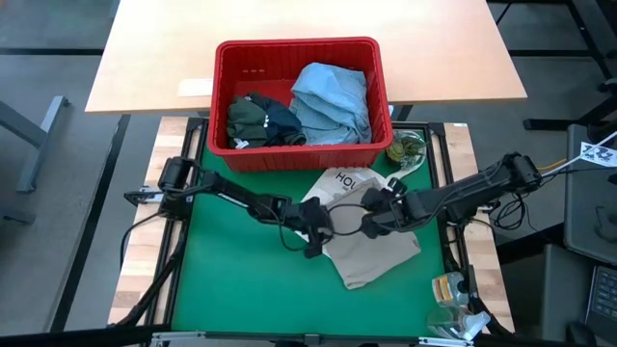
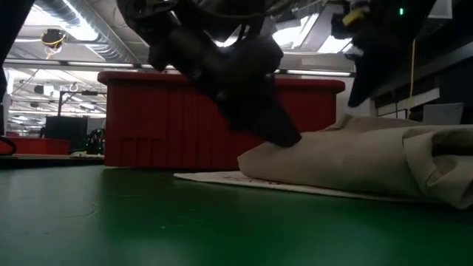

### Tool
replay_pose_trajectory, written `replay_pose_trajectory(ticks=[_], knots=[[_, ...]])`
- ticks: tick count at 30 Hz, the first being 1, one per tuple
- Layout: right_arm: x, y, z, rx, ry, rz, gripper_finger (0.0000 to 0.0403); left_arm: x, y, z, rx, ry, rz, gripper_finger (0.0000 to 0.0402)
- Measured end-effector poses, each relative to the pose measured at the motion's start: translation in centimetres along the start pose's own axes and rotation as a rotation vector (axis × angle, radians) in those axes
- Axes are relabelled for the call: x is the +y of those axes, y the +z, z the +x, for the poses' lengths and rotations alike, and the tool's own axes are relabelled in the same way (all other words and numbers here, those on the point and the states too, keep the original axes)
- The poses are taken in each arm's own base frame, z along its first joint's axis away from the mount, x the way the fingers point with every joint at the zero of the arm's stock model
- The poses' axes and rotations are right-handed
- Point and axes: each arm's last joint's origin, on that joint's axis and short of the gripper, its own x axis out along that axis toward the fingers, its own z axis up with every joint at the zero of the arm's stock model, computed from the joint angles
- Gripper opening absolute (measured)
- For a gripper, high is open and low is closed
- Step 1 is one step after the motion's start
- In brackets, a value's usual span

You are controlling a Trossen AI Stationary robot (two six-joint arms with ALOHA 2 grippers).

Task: Fold Laundry from Bin
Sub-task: Fold the brown shorts

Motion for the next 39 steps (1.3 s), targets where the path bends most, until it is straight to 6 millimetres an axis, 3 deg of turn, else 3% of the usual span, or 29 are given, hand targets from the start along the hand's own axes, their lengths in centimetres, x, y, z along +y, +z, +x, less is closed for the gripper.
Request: replay_pose_trajectory(ticks=[11, 18, 23, 33, 39], knots=[[-1.4, -5.3, 5.0, 0.043, -0.135, 0.163, 0.0170, -0.4, -1.8, 0.4, 0.109, 0.117, 0.084, 0.0156], [-1.6, -6.9, 6.1, 0.133, -0.088, 0.190, 0.0170, -0.4, -2.3, 0.7, 0.136, 0.120, 0.088, 0.0156], [-1.6, -6.1, 5.1, 0.159, -0.093, 0.172, 0.0170, -0.5, -1.4, -0.2, 0.105, 0.116, 0.084, 0.0156], [-0.9, -1.3, 1.1, -0.006, -0.113, 0.117, 0.0170, -0.7, 1.3, -2.9, -0.009, 0.140, 0.069, 0.0156], [-0.5, -0.7, 1.1, -0.071, -0.107, 0.108, 0.0170, -0.2, 1.1, -2.6, -0.002, 0.190, 0.067, 0.0156]])
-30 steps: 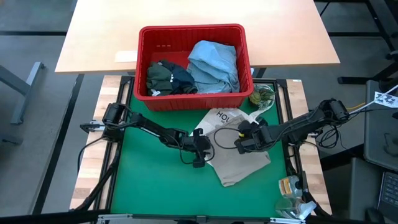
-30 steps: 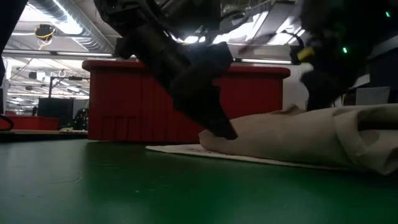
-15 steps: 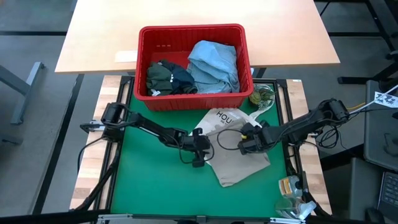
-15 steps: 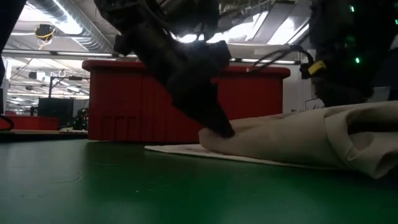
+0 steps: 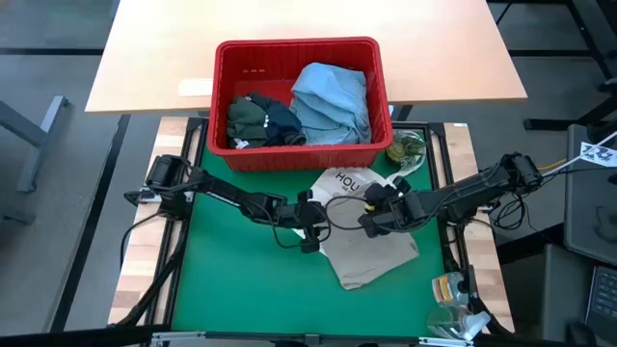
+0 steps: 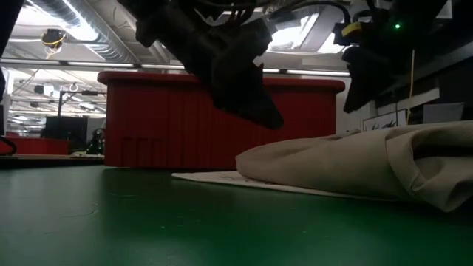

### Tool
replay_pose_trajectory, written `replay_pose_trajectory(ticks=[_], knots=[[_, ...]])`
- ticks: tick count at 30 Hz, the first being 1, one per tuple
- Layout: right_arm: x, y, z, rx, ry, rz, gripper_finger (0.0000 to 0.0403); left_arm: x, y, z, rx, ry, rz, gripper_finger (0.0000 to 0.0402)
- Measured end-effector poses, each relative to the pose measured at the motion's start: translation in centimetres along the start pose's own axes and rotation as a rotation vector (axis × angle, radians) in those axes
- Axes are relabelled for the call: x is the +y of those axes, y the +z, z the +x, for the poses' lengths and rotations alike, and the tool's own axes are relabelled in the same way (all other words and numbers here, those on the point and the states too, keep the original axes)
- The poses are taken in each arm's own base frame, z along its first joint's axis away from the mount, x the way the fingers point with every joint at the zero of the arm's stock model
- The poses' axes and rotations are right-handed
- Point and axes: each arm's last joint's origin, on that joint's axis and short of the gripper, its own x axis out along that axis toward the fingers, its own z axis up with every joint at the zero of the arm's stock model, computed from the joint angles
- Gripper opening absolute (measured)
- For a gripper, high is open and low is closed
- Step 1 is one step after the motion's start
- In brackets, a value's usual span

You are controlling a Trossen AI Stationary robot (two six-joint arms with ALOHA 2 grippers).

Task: Fold Laundry from Bin
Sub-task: Fold the brown shorts

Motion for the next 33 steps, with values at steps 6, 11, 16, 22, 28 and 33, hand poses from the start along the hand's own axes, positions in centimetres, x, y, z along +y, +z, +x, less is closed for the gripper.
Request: replay_pose_trajectory(ticks=[6, 11, 16, 22, 28, 33], knots=[[-0.4, -1.1, 1.8, 0.027, -0.032, -0.001, 0.0170, 0.5, 0.0, 0.2, -0.002, 0.025, -0.008, 0.0156], [-1.5, -1.6, 4.4, 0.022, -0.074, 0.080, 0.0170, 1.1, -0.1, 0.6, 0.005, 0.041, -0.017, 0.0156], [-3.2, -1.7, 7.1, 0.047, -0.108, 0.186, 0.0170, 1.6, -1.5, 2.3, 0.067, 0.065, -0.012, 0.0156], [-4.4, -2.6, 9.1, 0.144, -0.058, 0.268, 0.0170, 1.9, -2.6, 3.6, 0.107, 0.080, -0.012, 0.0156], [-4.5, -3.3, 9.4, 0.181, -0.047, 0.260, 0.0170, 1.9, -2.6, 3.5, 0.112, 0.080, -0.008, 0.0156], [-4.5, -2.4, 8.7, 0.203, -0.046, 0.218, 0.0170, 2.0, -1.9, 2.7, 0.092, 0.072, -0.014, 0.0156]])
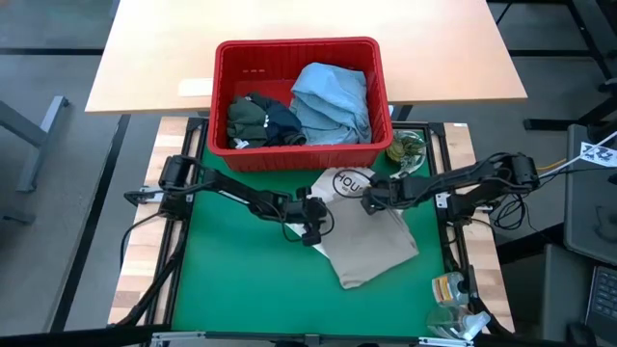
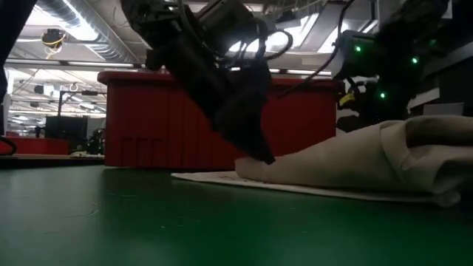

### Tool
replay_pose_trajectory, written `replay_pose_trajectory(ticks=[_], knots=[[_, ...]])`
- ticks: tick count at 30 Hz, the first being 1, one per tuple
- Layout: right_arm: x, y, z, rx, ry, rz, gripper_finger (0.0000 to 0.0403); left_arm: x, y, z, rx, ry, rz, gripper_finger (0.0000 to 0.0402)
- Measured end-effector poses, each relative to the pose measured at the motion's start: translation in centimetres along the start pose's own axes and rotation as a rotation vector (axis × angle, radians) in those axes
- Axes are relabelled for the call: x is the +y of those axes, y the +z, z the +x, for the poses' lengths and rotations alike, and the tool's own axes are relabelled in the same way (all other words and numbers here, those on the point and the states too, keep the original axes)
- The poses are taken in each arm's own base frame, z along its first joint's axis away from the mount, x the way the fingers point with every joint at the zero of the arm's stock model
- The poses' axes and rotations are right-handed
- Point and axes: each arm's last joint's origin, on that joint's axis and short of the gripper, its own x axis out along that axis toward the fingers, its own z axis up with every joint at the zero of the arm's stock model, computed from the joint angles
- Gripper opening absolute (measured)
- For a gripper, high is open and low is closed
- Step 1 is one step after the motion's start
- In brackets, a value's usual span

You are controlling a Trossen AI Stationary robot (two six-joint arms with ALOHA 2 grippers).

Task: Fold Laundry from Bin
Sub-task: Fold the brown shorts

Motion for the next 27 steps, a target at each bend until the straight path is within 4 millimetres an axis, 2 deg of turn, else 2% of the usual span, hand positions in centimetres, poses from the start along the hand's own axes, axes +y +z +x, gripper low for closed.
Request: replay_pose_trajectory(ticks=[6, 13, 19, 24, 27], knots=[[0.5, 2.0, -3.2, 0.027, -0.016, -0.081, 0.0170, -0.6, 1.7, -2.6, -0.082, -0.037, -0.008, 0.0156], [2.5, 2.5, -8.8, -0.004, 0.032, -0.174, 0.0170, -3.4, 3.3, -5.7, -0.230, -0.151, -0.009, 0.0156], [5.2, -0.1, -13.3, -0.063, 0.214, -0.231, 0.0170, -7.1, 3.9, -7.6, -0.391, -0.295, -0.036, 0.0156], [6.3, -3.6, -15.4, -0.076, 0.308, -0.291, 0.0170, -9.4, 3.9, -9.0, -0.502, -0.288, -0.046, 0.0156], [6.7, -5.6, -16.3, -0.072, 0.340, -0.318, 0.0170, -10.5, 3.8, -8.9, -0.576, -0.297, -0.072, 0.0156]])
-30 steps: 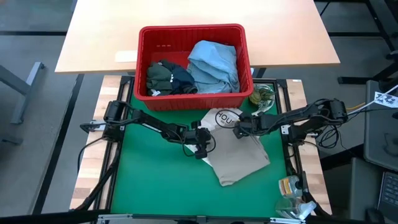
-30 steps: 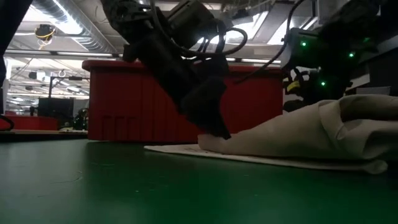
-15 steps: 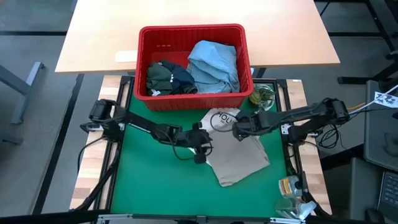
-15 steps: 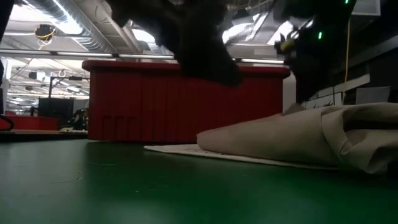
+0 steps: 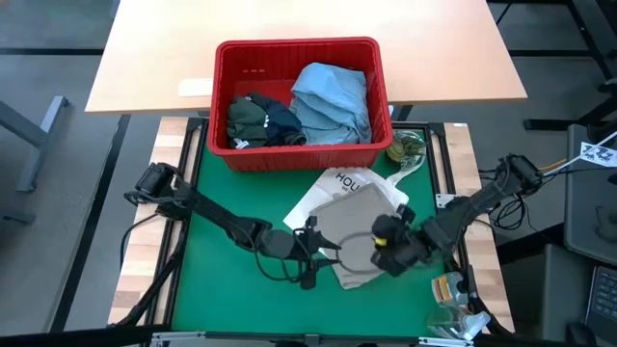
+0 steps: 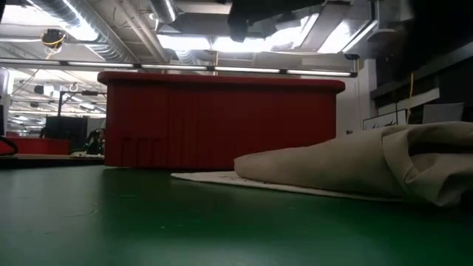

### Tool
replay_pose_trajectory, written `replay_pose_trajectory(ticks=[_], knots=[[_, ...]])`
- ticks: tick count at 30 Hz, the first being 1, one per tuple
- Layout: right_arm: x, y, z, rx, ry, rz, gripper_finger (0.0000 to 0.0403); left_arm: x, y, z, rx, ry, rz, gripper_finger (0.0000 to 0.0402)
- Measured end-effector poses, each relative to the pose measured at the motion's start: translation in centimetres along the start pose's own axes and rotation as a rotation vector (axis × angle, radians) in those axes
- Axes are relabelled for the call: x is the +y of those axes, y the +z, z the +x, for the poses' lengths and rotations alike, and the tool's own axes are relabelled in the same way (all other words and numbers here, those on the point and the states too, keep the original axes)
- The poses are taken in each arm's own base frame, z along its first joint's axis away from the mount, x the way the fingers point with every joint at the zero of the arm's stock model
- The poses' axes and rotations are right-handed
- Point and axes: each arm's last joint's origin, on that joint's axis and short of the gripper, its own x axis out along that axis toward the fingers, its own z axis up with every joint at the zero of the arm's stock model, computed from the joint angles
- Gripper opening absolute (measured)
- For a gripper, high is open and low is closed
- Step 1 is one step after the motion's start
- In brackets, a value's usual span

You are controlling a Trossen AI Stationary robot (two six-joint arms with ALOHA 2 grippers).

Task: Fold Laundry from Bin
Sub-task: Fold the brown shorts

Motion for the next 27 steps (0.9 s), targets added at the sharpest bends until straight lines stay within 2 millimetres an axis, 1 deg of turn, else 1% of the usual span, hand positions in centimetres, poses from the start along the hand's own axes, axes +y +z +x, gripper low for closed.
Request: replay_pose_trajectory(ticks=[4, 7, 13, 17, 21, 27], knots=[[1.0, -1.8, -0.9, 0.001, 0.038, -0.003, 0.0170, -0.5, -1.5, 1.2, -0.068, -0.021, -0.024, 0.0156], [1.5, -2.8, -1.5, -0.001, 0.060, -0.001, 0.0170, -0.4, -3.2, 2.1, -0.057, -0.017, -0.020, 0.0156], [2.0, -4.1, -2.2, -0.011, 0.083, -0.046, 0.0170, 0.9, -6.3, 3.6, 0.021, 0.001, 0.004, 0.0156], [1.7, -5.3, -1.5, -0.001, 0.060, -0.064, 0.0170, 1.9, -8.1, 4.5, 0.078, -0.047, 0.010, 0.0156], [1.1, -6.8, -0.2, 0.032, 0.040, -0.023, 0.0170, 2.4, -7.9, 4.7, 0.065, -0.076, -0.026, 0.0156], [0.1, -8.9, 1.8, 0.090, 0.007, -0.003, 0.0170, 2.4, -7.9, 4.7, 0.070, -0.076, -0.032, 0.0156]])
